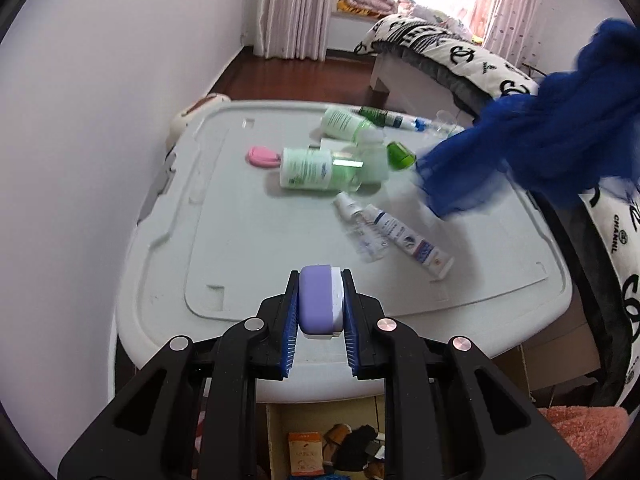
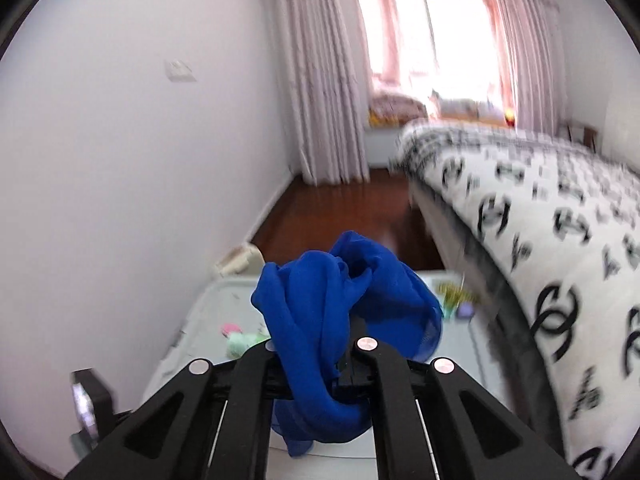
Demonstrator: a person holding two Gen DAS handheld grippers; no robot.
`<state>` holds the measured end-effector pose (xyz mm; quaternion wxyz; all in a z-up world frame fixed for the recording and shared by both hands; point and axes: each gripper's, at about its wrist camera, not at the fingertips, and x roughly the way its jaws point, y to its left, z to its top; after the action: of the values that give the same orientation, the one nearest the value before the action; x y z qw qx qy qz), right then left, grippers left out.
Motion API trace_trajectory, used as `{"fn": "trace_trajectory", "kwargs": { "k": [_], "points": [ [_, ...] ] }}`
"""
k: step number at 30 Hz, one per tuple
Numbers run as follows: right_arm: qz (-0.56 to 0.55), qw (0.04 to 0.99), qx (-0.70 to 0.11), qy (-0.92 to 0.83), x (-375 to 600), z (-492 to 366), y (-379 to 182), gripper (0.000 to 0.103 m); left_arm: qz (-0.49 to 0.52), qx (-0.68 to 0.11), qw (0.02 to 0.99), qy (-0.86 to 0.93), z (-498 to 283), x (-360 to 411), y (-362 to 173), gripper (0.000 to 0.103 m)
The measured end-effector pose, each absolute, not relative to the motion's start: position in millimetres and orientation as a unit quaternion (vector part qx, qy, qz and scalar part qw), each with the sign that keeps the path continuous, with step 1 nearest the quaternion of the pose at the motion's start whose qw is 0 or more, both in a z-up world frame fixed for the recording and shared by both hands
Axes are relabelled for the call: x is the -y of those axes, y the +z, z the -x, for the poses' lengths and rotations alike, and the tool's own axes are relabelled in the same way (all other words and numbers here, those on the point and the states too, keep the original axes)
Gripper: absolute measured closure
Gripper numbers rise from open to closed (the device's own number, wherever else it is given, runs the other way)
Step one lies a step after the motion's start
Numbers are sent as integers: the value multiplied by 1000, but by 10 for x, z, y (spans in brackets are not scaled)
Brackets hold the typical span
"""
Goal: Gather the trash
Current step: 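Grasp the blue cloth with the right tool while the left grasps the lilac cap, then drop the blue cloth and lilac cap into the cardboard box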
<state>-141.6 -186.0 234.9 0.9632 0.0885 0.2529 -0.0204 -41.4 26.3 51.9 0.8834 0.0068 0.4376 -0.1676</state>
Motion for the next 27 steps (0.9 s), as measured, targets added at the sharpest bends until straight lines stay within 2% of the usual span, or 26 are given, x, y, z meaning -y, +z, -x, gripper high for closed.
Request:
{"fn": "trace_trajectory", "kwargs": {
  "k": [5, 10, 15, 18, 19, 20, 21, 22, 23, 25, 27],
  "points": [
    [-87, 973, -212, 13, 1820, 2165, 2726, 98, -11, -428, 885, -184, 718, -325, 780, 84],
    [-66, 973, -221, 33, 1676, 2784, 2670, 98, -55, -438, 869, -222, 1297, -400, 860, 84],
    [-62, 953, -290, 61, 1471, 3191, 2111, 98, -84, -476, 842, -240, 1736, -455, 657, 84],
    [-82, 930, -351, 72, 1399, 3213, 1617, 97, -101, -531, 810, -228, 1842, -379, 221, 83],
    [-92, 915, -385, 74, 1389, 3163, 1339, 96, -102, -552, 795, -233, 1843, -353, 81, 75],
    [-93, 905, -408, 72, 1362, 3115, 1142, 91, -104, -580, 774, -230, 1836, -302, -138, 63],
    [-95, 894, -434, 56, 1358, 3063, 890, 73, -103, -598, 761, -228, 1826, -275, -281, 31],
    [-98, 885, -453, 44, 1353, 3038, 703, 58, -100, -618, 746, -228, 1821, -246, -487, 23],
    [-100, 870, -482, 37, 1339, 2982, 406, 42, -101, -633, 734, -223, 1812, -218, -653, 23],
    [-85, 852, -516, 15, 1307, 2922, 15, 44, -97, -677, 695, -220, 1776, -155, -919, 23],
    [-83, 828, -555, 5, 1303, 2873, -287, 47, -88, -685, 688, -223, 1753, -144, -975, 23]
  ]
}}
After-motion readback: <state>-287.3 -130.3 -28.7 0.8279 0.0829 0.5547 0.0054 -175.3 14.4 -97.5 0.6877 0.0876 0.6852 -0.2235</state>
